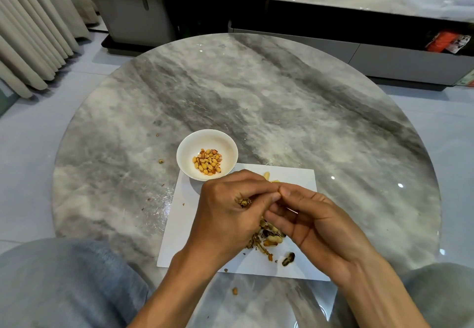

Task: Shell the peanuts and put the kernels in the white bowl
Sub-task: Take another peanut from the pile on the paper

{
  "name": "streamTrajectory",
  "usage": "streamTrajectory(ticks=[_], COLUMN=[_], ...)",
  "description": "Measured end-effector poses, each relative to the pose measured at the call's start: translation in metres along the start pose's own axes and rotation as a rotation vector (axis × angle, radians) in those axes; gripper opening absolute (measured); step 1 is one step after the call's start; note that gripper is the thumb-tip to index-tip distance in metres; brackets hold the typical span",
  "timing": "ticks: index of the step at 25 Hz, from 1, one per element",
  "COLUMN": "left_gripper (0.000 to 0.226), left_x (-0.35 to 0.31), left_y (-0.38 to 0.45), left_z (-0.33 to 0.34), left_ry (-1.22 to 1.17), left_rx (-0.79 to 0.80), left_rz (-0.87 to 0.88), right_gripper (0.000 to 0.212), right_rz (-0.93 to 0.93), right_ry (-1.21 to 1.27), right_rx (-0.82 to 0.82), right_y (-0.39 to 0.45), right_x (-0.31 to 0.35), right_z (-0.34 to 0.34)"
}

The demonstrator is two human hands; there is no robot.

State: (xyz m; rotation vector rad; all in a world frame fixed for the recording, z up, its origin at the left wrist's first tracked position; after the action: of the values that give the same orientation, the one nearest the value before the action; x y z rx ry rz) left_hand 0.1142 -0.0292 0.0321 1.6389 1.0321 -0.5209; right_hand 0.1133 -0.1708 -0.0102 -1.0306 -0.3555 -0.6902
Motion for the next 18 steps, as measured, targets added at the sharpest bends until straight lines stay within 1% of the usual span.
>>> streamTrajectory(ticks=[2, 4, 6, 9, 10, 12, 14, 16, 18], left_gripper=[0.018, 0.020, 0.022, 0.024, 0.022, 0.020, 0.019, 0.018, 0.016], left_x=[0.005, 0.008, 0.010, 0.010, 0.009, 0.003, -0.004, -0.007, -0.006], left_y=[-0.001, -0.003, -0.004, -0.006, -0.005, -0.003, -0.002, -0.002, -0.002], left_z=[0.003, 0.007, 0.008, 0.010, 0.010, 0.007, 0.006, 0.004, 0.002], left_ry=[-0.068, -0.094, -0.098, -0.101, -0.086, 0.003, 0.105, 0.139, 0.134], left_rx=[0.038, 0.062, 0.053, 0.034, 0.023, 0.004, -0.002, -0.021, -0.033], left_rz=[-0.086, -0.131, -0.162, -0.181, -0.165, -0.068, 0.040, 0.062, 0.049], right_gripper=[0.027, 0.023, 0.020, 0.010, 0.010, 0.018, 0.017, 0.015, 0.018], right_rz=[-0.080, -0.208, -0.300, -0.364, -0.381, -0.388, -0.353, -0.293, -0.221], right_ry=[-0.086, -0.181, -0.235, -0.289, -0.311, -0.317, -0.266, -0.185, -0.082], right_rx=[-0.064, -0.166, -0.232, -0.283, -0.299, -0.324, -0.311, -0.254, -0.184], right_y=[-0.001, -0.004, -0.007, -0.011, -0.011, -0.010, -0.007, -0.004, -0.001], right_x=[0.005, 0.012, 0.015, 0.016, 0.016, 0.013, 0.010, 0.006, 0.001], right_z=[-0.003, -0.006, -0.005, -0.003, -0.003, -0.003, -0.004, -0.002, -0.001])
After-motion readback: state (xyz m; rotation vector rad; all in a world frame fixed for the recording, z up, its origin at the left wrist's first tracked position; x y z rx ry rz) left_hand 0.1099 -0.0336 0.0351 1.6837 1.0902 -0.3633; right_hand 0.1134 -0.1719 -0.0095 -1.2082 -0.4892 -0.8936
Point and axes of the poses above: each hand's wrist, its own y-axis towards the middle knuckle, its own z-axis out of the palm, x = y × z, the point moved 7 cm from there along y, towards the middle knuckle, and after that the axes turned 9 degrees about z, right-handed, at the moved point
